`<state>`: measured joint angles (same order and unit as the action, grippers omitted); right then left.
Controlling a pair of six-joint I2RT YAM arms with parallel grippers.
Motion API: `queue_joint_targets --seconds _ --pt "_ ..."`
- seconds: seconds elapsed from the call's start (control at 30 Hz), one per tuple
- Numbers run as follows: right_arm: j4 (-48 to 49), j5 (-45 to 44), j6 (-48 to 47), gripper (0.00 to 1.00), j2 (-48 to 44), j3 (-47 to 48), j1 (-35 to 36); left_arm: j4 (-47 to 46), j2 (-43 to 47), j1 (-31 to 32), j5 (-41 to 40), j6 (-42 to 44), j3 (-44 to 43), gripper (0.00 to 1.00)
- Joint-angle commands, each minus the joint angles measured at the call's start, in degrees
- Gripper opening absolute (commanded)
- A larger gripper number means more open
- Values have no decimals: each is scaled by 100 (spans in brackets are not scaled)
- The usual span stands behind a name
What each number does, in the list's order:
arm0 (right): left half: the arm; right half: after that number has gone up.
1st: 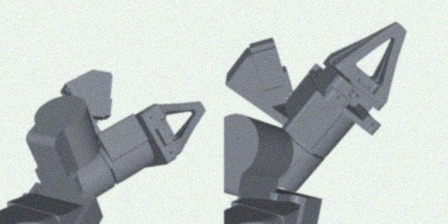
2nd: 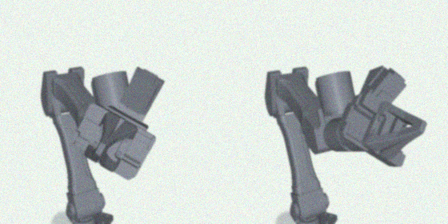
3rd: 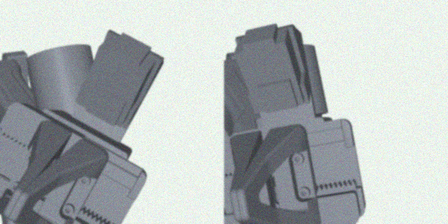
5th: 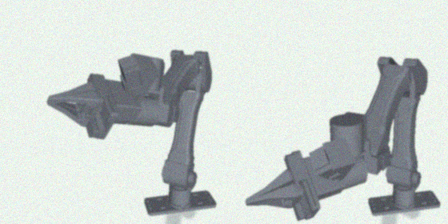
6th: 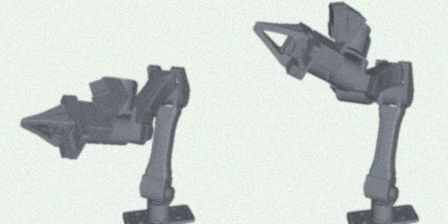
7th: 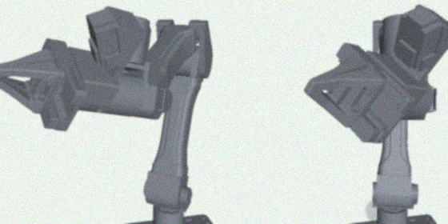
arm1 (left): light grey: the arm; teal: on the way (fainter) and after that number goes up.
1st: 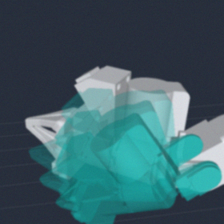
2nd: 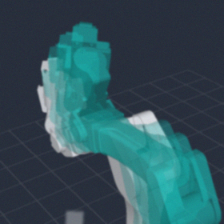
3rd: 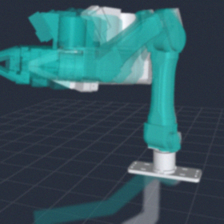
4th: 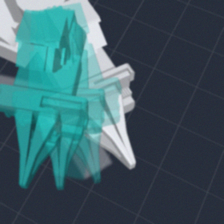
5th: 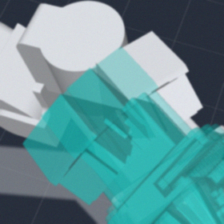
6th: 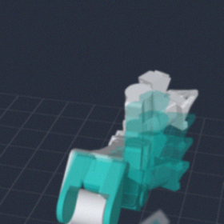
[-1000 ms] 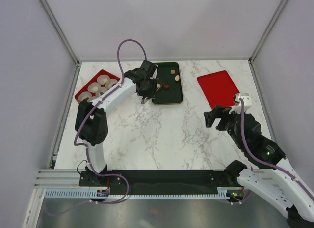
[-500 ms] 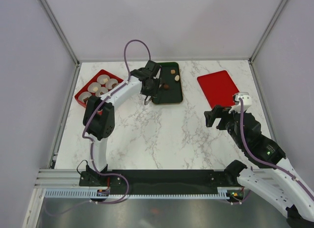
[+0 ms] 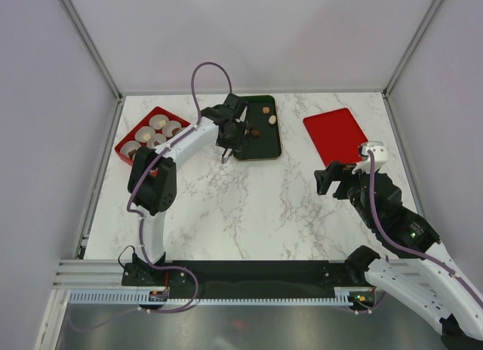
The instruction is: Pack the chocolate
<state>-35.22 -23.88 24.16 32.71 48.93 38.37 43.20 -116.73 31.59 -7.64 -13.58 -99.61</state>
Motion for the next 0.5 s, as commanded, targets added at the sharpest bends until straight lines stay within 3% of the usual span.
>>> queue_joint_targets --seconds 0.0,0.1,0.23,0.47 --pt "59 129 62 96 60 152 13 30 326 40 -45 31 -23 49" --pt "103 129 62 96 147 187 4 206 282 40 -18 58 -163 50" --pt "95 -38 36 97 131 135 4 294 291 40 95 49 -295 42" --pt "191 120 141 96 253 108 4 768 229 75 87 14 -735 38"
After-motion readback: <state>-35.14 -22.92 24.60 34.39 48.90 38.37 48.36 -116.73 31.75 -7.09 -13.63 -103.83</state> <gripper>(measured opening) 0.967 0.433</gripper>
